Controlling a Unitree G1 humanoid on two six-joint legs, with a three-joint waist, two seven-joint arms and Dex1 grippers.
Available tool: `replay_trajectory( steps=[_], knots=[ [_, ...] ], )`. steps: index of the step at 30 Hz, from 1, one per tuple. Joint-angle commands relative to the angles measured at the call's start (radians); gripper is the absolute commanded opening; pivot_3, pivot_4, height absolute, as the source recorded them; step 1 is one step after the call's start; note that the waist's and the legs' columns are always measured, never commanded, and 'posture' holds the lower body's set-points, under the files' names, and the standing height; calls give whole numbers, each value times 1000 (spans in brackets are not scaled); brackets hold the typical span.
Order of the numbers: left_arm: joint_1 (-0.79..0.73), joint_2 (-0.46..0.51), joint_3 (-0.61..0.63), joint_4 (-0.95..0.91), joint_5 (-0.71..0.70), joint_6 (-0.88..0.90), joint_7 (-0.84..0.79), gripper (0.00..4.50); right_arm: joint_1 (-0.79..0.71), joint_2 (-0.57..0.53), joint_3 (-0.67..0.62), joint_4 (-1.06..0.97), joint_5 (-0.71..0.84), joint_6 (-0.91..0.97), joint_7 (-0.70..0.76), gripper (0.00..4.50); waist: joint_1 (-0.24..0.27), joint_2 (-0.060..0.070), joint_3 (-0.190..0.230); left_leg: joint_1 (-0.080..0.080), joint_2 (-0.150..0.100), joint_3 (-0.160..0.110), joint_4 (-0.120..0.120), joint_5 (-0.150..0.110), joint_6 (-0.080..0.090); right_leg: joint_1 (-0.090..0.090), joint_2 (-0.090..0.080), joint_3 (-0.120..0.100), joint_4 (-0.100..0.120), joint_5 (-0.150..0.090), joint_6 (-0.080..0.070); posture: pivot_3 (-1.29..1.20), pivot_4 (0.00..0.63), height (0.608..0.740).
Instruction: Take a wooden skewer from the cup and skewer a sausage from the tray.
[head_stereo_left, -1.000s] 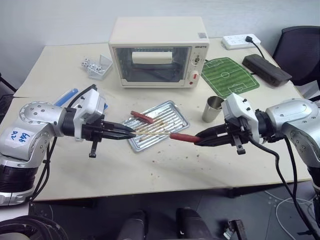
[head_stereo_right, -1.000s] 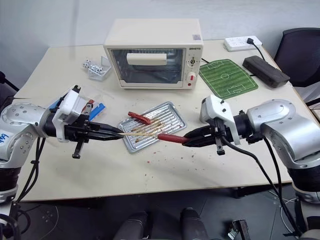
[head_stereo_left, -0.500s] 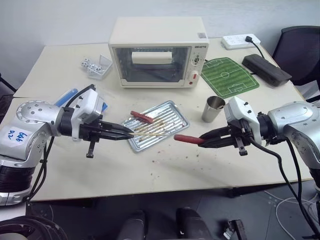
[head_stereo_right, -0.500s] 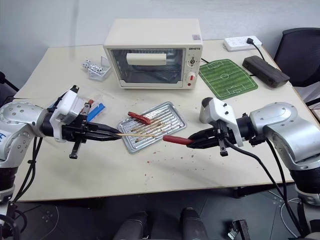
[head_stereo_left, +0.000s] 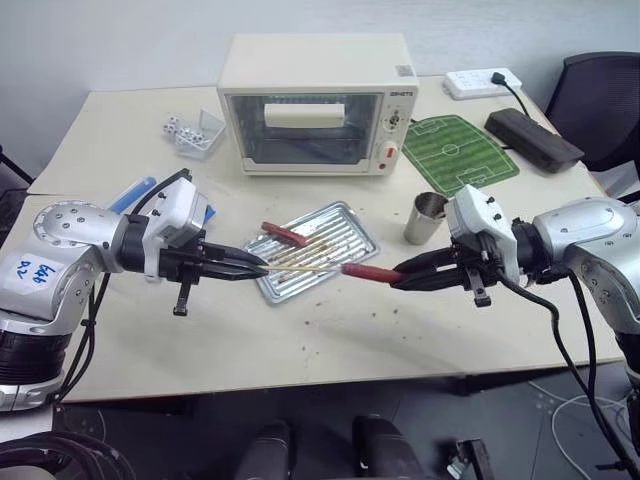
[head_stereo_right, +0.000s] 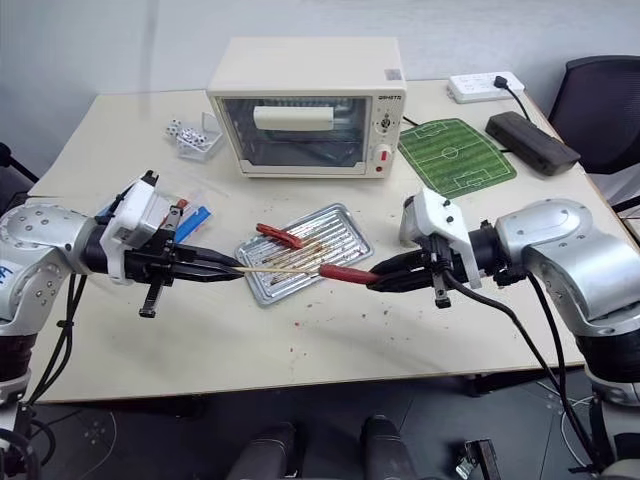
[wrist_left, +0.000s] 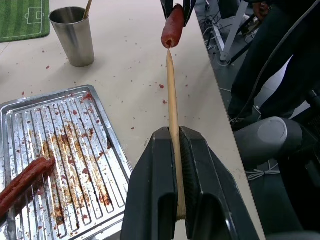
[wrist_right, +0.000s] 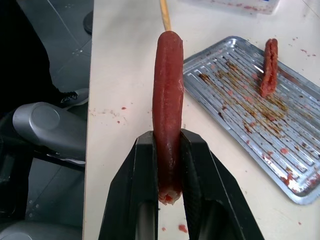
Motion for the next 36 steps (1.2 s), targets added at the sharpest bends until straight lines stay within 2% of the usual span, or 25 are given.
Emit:
replay_trajectory(
  steps=[1, 17, 36],
  knots=[
    [-21, 0, 17, -25, -9, -6, -1, 0, -12, 3, -22, -43, 22, 3, -4, 551, 0, 0, 0, 0, 0, 0, 0, 0, 0, 0, 0, 0, 0, 0, 0, 0, 150, 740],
    [-10, 19, 31, -27, -9, -5, -6, 0, 21, -20, -23, 1, -21, -36, 20, 551, -1, 0, 0, 0, 0, 0, 0, 0, 0, 0, 0, 0, 0, 0, 0, 0, 150, 740],
    [-14, 4, 15, -30, -11, -6, -10, 0, -15, 2, -31, -53, 41, 24, -11, 551, 0, 0, 0, 0, 0, 0, 0, 0, 0, 0, 0, 0, 0, 0, 0, 0, 150, 740]
  ],
)
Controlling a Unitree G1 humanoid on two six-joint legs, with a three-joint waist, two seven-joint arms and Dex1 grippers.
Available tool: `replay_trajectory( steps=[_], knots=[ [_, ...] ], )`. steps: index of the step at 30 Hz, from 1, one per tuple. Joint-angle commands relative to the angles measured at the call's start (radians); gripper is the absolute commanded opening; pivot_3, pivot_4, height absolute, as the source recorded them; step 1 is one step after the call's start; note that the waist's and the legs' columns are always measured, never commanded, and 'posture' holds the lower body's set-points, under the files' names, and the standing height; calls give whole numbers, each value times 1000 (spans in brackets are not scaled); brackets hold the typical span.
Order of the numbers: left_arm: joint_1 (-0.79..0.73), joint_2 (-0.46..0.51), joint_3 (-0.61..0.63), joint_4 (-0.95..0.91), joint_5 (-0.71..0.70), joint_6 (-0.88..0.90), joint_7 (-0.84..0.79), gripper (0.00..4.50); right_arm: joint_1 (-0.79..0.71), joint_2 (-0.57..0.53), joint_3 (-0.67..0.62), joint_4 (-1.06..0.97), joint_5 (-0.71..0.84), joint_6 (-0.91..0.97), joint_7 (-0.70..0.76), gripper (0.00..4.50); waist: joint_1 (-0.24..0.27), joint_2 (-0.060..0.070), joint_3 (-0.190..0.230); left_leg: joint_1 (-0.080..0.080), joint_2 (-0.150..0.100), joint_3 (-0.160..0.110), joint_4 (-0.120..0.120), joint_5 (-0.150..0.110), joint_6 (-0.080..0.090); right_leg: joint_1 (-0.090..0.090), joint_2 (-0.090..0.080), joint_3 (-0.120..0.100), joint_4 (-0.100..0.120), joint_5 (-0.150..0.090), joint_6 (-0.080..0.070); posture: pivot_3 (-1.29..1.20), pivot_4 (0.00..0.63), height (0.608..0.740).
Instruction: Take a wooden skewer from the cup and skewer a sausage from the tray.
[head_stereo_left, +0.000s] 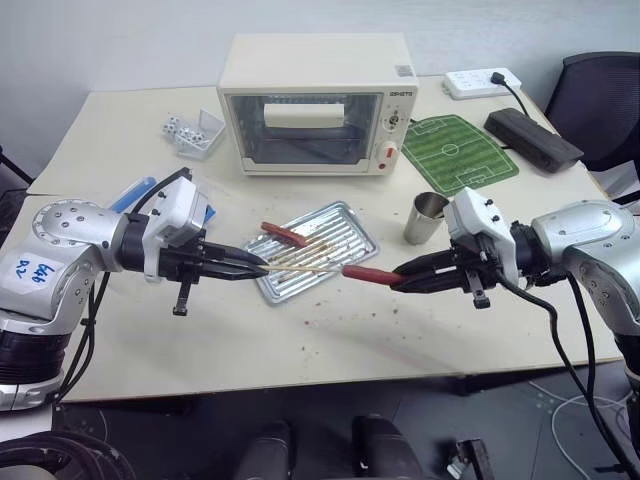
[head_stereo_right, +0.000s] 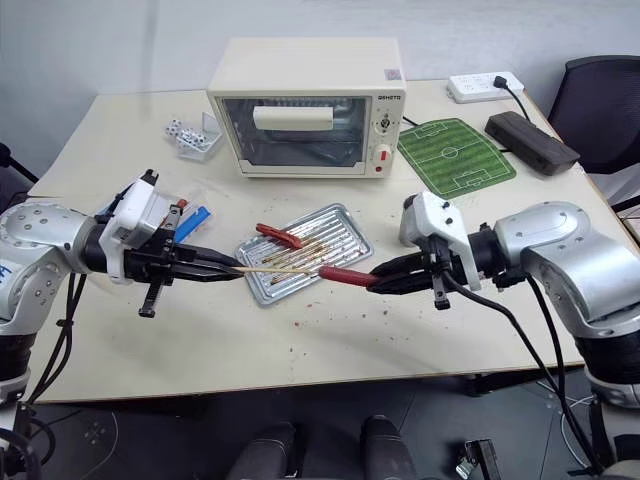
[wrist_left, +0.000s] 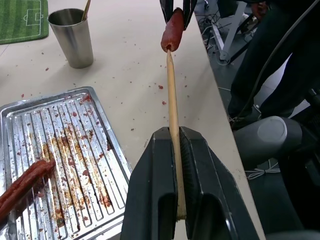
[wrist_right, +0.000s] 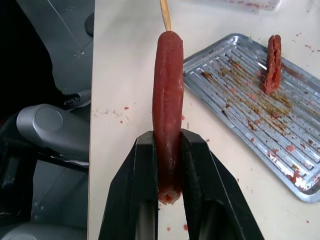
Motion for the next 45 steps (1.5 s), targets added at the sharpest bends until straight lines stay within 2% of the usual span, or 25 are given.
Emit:
replay_trajectory(
  steps=[1, 11, 20, 26, 29, 34, 38, 42, 45],
  knots=[
    [-11, 1, 14, -24, -10, -6, -6, 0, -21, 5, -31, -52, 35, 13, -8, 551, 0, 0, 0, 0, 0, 0, 0, 0, 0, 0, 0, 0, 0, 0, 0, 0, 150, 740],
    [-14, -11, 2, -32, -11, -10, -24, 0, -37, 22, -15, -122, 66, 27, -13, 551, 0, 0, 0, 0, 0, 0, 0, 0, 0, 0, 0, 0, 0, 0, 0, 0, 150, 740],
    [-45, -39, -35, -20, 3, -20, -42, 0, -87, 68, 58, -105, 18, -6, 1, 551, 0, 0, 0, 0, 0, 0, 0, 0, 0, 0, 0, 0, 0, 0, 0, 0, 150, 740],
    [-17, -53, -33, -39, 4, -21, -30, 0, -85, 78, 57, -108, 11, 0, -11, 551, 0, 0, 0, 0, 0, 0, 0, 0, 0, 0, 0, 0, 0, 0, 0, 0, 150, 740],
    [0, -58, -22, -43, 7, -21, -13, 0, -72, 69, 42, -115, 22, 20, -22, 1200, 0, 0, 0, 0, 0, 0, 0, 0, 0, 0, 0, 0, 0, 0, 0, 0, 150, 740],
    [36, -64, 25, -40, 14, -20, 60, 0, -55, 44, -2, -96, 12, 16, -52, 2804, 1, 0, 0, 0, 0, 0, 0, 0, 0, 0, 0, 0, 0, 0, 0, 0, 150, 740],
    [114, -62, 121, -45, 23, -22, 174, 0, -71, 32, -75, -59, 18, 38, -108, 4066, -1, 0, 0, 0, 0, 0, 0, 0, 0, 0, 0, 0, 0, 0, 0, 0, 150, 740],
    [208, -49, 262, -37, 48, -23, 306, 0, -102, 50, -177, -47, 88, 117, -191, 4066, -2, 0, 0, 0, 0, 0, 0, 0, 0, -1, 0, 0, 0, 0, 0, 0, 150, 740],
    [291, -23, 388, 49, 77, -28, 361, 0, -121, 68, -237, -66, 163, 195, -261, 4066, -2, 0, 0, 0, 1, 0, -1, 0, 0, -1, 0, 1, 0, 0, 0, 0, 150, 740]
  ],
)
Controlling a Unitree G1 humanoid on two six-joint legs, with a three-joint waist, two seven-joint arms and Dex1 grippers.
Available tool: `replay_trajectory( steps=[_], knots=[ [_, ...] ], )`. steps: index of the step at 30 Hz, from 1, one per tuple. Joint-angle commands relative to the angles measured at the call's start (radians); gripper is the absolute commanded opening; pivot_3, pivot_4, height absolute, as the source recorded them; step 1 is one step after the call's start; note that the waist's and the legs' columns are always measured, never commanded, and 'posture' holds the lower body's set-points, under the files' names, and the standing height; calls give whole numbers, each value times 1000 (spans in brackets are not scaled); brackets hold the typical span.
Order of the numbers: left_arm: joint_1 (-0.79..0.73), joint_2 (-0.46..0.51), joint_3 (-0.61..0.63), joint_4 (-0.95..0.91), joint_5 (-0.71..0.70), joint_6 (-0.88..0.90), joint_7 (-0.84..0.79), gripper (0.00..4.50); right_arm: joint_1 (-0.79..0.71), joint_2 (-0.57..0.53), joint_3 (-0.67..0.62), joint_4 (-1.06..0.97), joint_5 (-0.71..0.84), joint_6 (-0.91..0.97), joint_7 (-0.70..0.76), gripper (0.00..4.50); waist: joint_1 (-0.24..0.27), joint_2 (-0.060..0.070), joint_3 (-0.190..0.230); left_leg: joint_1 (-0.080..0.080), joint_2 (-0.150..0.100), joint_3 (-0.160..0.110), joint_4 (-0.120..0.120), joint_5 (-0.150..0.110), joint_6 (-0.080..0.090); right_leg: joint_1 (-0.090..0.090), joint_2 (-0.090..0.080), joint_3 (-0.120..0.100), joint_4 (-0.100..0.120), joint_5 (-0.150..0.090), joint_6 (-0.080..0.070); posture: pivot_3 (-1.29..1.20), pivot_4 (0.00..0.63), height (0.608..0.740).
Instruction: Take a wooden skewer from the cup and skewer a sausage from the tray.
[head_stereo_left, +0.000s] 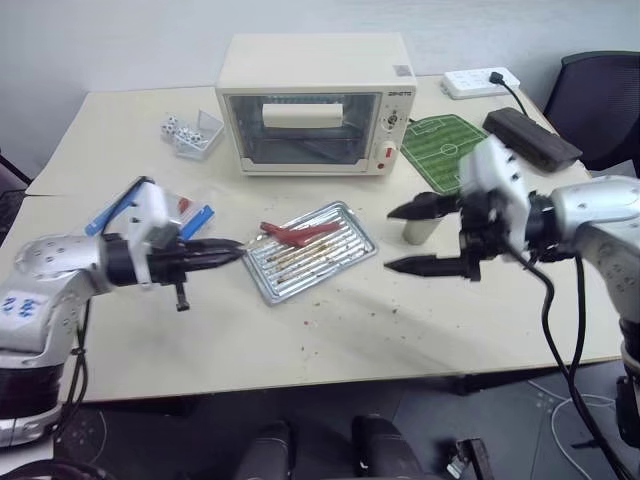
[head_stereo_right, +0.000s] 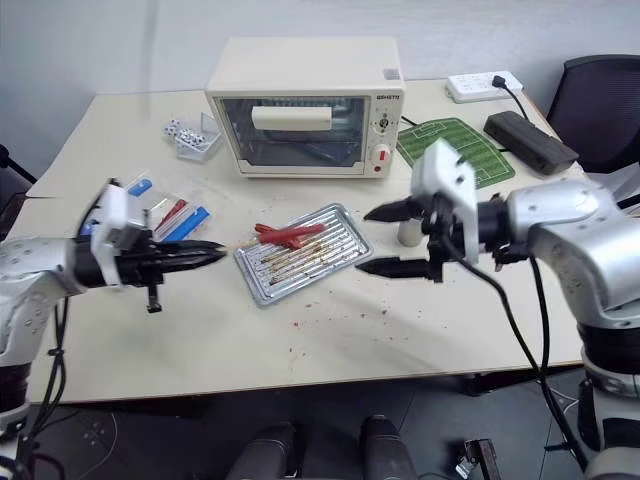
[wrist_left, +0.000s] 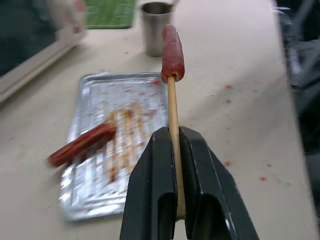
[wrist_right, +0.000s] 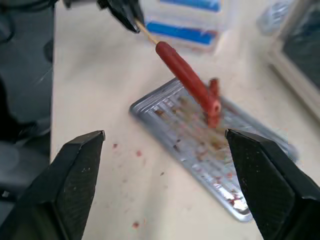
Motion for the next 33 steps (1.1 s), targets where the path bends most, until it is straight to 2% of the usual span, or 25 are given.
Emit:
replay_trajectory(
  steps=[1, 3, 8, 21, 26, 33],
  knots=[
    [59, 44, 150, 97, 35, -33, 51, 0, -31, 17, -88, -43, 100, 78, -77, 4245, 1, 0, 0, 0, 0, 0, 0, 0, 0, 0, 0, 0, 0, 0, 0, 0, 150, 740],
    [78, 73, 193, 183, 67, -76, 55, 0, -49, 40, -127, -49, 179, 137, -125, 4486, 2, 0, 0, 0, 0, 0, 0, 0, 0, 0, 0, 0, 0, 0, 0, 0, 150, 740],
    [26, 100, 182, 351, 129, -184, 76, 0, -74, 79, -140, -88, 262, 169, -200, 4486, 8, 0, 0, 0, -1, -1, 0, -1, 2, 1, -2, -1, -1, 0, 0, 0, 150, 740],
    [-97, 78, 64, 650, 264, -394, 113, 0, -80, 75, -119, -56, 265, 129, -237, 4486, 0, -1, -1, 0, -1, 0, -1, -2, 3, -1, -2, -1, 0, 0, 0, 0, 150, 740],
    [-122, 57, 53, 645, 256, -387, 118, 1367, -75, 63, -111, -38, 250, 112, -224, 4500, 1, -1, -1, 0, -1, 1, -1, -2, 3, -1, -2, -1, 1, 0, 0, 0, 150, 740],
    [9, 49, 166, 418, 181, -274, 169, 3511, -8, 45, -121, -48, 236, 108, -225, 4500, -4, -2, -1, 0, 0, 1, -1, -3, 3, -1, -2, -1, 5, 0, 0, 0, 150, 740]
  ],
)
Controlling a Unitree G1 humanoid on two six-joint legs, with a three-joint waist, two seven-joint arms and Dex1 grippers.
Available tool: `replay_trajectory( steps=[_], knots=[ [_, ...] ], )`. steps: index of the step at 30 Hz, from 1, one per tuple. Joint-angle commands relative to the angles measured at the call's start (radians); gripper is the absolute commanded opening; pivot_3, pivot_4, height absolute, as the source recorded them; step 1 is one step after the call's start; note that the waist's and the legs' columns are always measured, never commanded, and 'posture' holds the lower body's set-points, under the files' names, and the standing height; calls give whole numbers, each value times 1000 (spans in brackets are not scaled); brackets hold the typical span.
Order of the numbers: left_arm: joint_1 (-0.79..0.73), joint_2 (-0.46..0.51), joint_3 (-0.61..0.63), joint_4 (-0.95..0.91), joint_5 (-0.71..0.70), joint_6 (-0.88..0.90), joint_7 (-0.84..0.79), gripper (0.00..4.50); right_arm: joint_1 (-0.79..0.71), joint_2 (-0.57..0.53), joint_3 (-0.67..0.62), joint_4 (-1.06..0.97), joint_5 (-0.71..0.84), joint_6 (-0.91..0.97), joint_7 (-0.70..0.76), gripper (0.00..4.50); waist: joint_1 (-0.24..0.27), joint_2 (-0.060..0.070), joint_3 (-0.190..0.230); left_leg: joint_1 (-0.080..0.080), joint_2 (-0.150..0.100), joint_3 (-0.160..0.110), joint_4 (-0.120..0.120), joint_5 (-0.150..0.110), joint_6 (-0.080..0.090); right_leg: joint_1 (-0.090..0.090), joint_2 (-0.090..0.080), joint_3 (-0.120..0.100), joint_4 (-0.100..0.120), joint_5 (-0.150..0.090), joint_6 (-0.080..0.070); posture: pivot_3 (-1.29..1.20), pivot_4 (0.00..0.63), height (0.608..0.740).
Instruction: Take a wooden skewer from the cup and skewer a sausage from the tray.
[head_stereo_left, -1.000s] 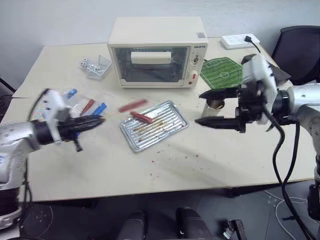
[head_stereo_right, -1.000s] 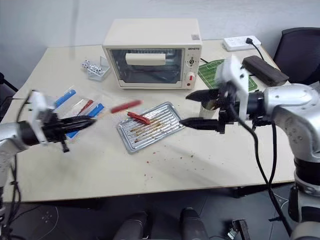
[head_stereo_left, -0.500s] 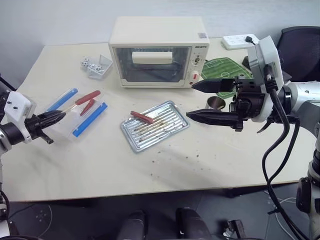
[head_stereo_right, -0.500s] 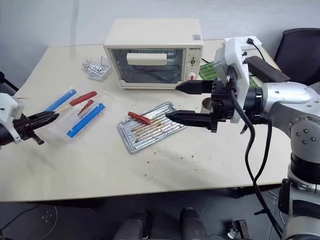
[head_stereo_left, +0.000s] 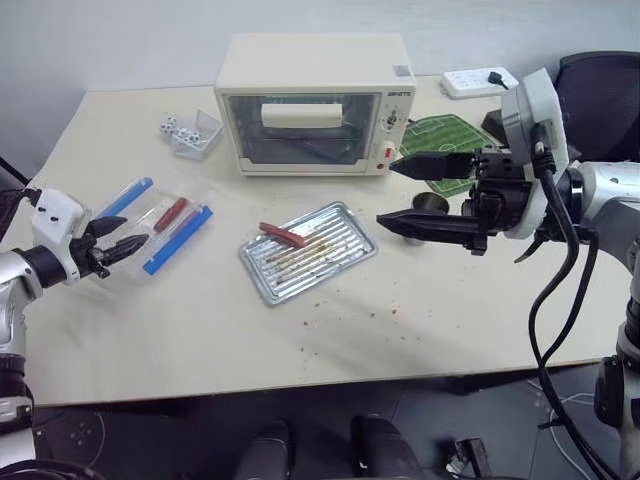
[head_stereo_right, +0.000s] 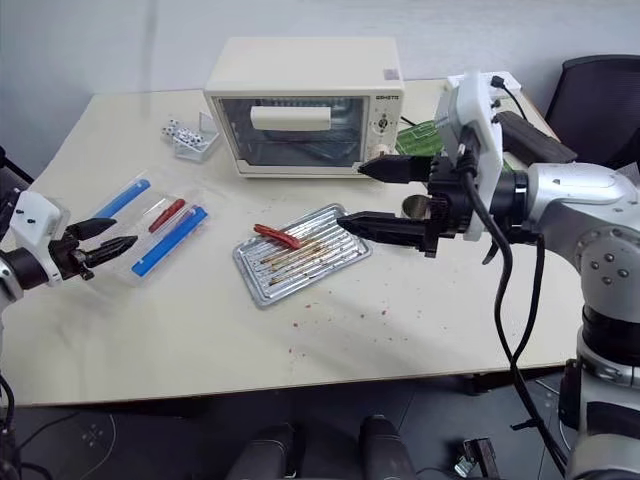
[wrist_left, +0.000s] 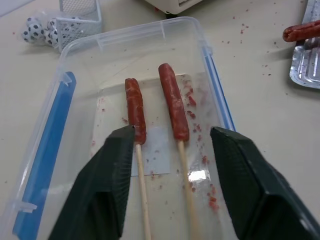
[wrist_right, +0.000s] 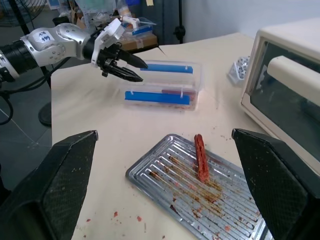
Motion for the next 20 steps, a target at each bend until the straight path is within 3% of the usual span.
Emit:
replay_trajectory(
  steps=[1, 2, 6, 11, 16, 20],
  knots=[
    [68, 4, 129, -194, -91, 111, 48, 3809, 34, -37, -29, -20, -9, -22, 4, 4500, 0, 0, 0, 0, 0, 0, 0, 0, 0, 0, 0, 0, 0, 0, 0, 0, 150, 740],
    [105, -1, 170, -273, -132, 167, 56, 4119, 52, -49, -41, -24, -6, -20, 8, 4500, 1, 0, 0, 0, 0, 0, 0, 0, 0, 0, 0, 0, 0, 0, 0, 0, 150, 740],
    [266, -21, 346, -549, -289, 390, 92, 4119, 131, -105, -103, -30, 10, -17, 24, 4500, 4, 0, 0, 0, 0, 0, 0, -1, 1, 1, -1, 1, -1, 0, 0, 0, 150, 740],
    [444, -58, 565, -729, -447, 595, 111, 4119, 266, -168, -194, -30, -2, -28, 49, 4500, 7, 0, 0, 1, 0, 0, 0, -1, 1, 2, 0, 1, -7, 0, 0, 0, 150, 740],
    [588, -115, 718, -761, -459, 628, 148, 4119, 384, -207, -271, -11, -20, -52, 59, 4500, 7, 0, 0, 2, 1, 2, 0, -1, 1, 3, 1, 1, -7, 0, 0, 0, 150, 740],
    [635, -118, 717, -744, -420, 575, 141, 4119, 395, -215, -277, 7, -21, -68, 65, 4500, 7, -1, 0, 5, 1, 2, 0, -1, 1, 5, 1, 1, -7, 0, 0, 0, 150, 740]
  ],
)
